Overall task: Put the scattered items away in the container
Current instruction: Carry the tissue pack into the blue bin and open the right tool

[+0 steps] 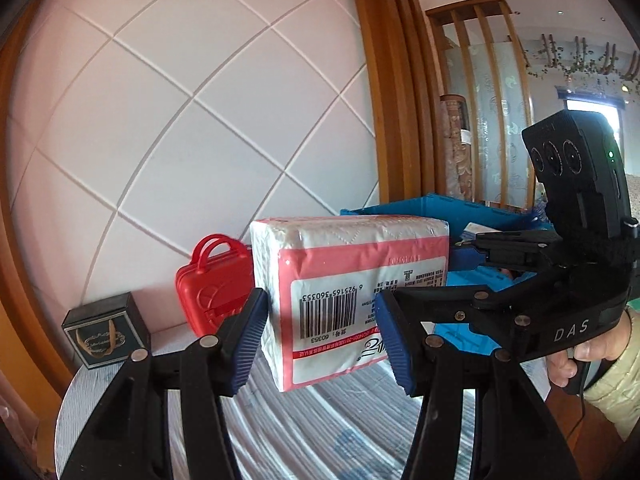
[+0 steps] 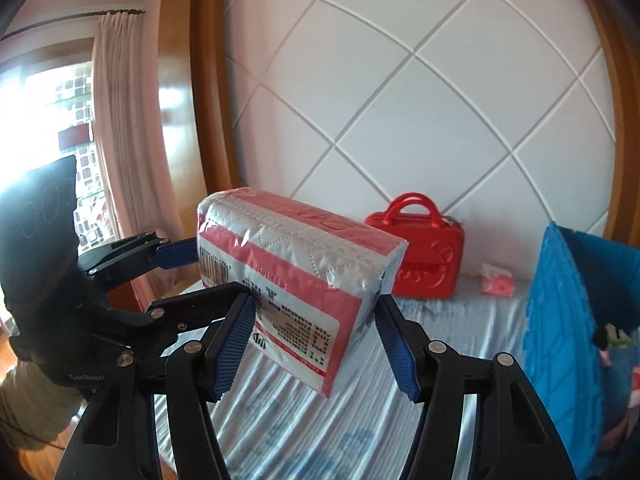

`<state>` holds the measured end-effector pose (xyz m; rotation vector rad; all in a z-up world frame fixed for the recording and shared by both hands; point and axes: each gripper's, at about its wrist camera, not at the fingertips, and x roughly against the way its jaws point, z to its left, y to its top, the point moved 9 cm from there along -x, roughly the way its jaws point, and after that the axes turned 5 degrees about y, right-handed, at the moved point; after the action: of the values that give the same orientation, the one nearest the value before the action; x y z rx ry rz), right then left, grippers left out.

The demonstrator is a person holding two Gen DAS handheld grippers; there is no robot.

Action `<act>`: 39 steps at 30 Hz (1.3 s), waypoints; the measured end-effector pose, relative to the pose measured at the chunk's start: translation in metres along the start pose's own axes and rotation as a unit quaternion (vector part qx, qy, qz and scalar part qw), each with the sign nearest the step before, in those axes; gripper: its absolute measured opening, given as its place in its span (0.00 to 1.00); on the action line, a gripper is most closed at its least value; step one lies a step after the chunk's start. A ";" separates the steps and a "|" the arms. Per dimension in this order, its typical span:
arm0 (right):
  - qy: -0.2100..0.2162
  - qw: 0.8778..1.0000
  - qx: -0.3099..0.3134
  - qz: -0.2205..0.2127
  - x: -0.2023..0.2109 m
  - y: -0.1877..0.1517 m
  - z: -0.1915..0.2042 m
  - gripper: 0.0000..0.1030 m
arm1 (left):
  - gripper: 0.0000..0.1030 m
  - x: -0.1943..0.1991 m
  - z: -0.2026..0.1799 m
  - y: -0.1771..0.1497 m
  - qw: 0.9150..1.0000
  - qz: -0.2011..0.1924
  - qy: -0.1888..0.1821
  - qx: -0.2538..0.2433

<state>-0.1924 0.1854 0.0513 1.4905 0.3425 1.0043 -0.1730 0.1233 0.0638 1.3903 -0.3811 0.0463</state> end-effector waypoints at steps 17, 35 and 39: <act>-0.106 0.993 -0.044 0.025 0.267 -0.033 -0.310 0.60 | 0.53 -0.150 -0.377 0.119 0.995 0.004 -0.104 0.005; -0.062 0.964 -0.230 0.114 0.241 -0.119 -0.452 0.58 | 0.56 -0.248 -0.429 0.068 0.986 0.148 -0.063 0.054; -0.073 0.967 -0.219 0.108 0.247 -0.114 -0.452 0.61 | 0.66 -0.249 -0.431 0.076 0.990 0.131 -0.042 0.037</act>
<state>-0.3462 0.6857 -0.0143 1.2026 -0.1475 1.0522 -0.3250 0.5999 0.0087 1.4119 -0.6357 0.2202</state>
